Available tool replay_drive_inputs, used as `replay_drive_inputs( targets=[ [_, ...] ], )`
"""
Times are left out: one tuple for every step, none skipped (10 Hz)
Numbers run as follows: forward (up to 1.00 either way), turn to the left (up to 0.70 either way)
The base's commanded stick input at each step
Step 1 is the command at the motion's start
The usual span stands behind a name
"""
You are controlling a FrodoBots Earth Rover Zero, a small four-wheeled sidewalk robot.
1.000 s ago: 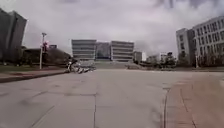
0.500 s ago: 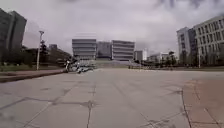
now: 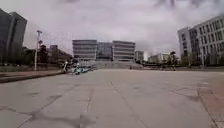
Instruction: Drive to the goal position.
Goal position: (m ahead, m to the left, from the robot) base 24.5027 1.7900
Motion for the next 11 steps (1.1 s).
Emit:
replay_drive_inputs(
  targets=[
    [1.0,0.0],
    [1.0,0.0],
    [1.0,0.0],
    [1.0,0.0],
    [1.0,0.0],
    [1.0,0.0],
    [1.0,0.0],
    [1.0,0.0],
    [1.0,0.0],
    [1.0,0.0],
    [1.0,0.0]
  ],
)
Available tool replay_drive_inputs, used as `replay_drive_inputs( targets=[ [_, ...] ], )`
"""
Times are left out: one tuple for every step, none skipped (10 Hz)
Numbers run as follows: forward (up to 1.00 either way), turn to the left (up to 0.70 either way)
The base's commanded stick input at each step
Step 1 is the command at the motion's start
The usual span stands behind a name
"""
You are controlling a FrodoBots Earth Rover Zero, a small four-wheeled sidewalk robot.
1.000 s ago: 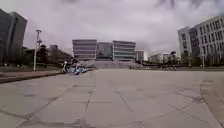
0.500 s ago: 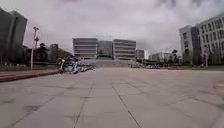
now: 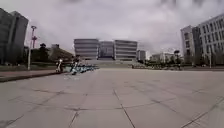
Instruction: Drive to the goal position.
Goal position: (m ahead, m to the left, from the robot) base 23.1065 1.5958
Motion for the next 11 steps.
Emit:
replay_drive_inputs(
  targets=[
    [1.0,0.0],
    [1.0,0.0],
    [1.0,0.0],
    [1.0,0.0],
    [1.0,0.0],
    [1.0,0.0],
    [1.0,0.0],
    [1.0,0.0],
    [1.0,0.0],
    [1.0,0.0],
    [1.0,0.0]
  ],
)
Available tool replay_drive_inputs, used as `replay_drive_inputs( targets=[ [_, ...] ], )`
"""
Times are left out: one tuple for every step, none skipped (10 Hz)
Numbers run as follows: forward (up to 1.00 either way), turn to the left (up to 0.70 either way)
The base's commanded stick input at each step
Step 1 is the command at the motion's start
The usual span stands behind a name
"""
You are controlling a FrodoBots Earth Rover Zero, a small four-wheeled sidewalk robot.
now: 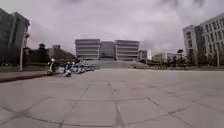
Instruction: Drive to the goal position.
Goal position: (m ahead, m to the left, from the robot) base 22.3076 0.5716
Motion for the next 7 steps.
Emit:
replay_drive_inputs(
  targets=[
    [1.0,0.0],
    [1.0,0.0],
    [1.0,0.0],
    [1.0,0.0],
    [1.0,0.0],
    [1.0,0.0],
    [1.0,0.0]
  ],
)
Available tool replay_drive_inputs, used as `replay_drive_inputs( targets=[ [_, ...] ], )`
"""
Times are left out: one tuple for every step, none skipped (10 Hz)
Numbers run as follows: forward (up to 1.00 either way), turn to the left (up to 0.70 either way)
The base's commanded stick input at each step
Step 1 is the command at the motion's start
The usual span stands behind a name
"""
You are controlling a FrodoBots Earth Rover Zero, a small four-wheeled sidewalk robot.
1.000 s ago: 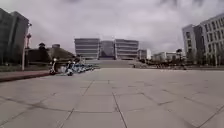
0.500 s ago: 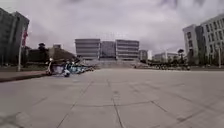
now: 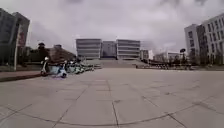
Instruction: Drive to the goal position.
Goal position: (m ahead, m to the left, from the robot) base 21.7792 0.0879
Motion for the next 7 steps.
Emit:
replay_drive_inputs(
  targets=[
    [1.0,0.0],
    [1.0,0.0],
    [1.0,0.0],
    [1.0,0.0],
    [1.0,0.0],
    [1.0,0.0],
    [1.0,0.0]
  ],
)
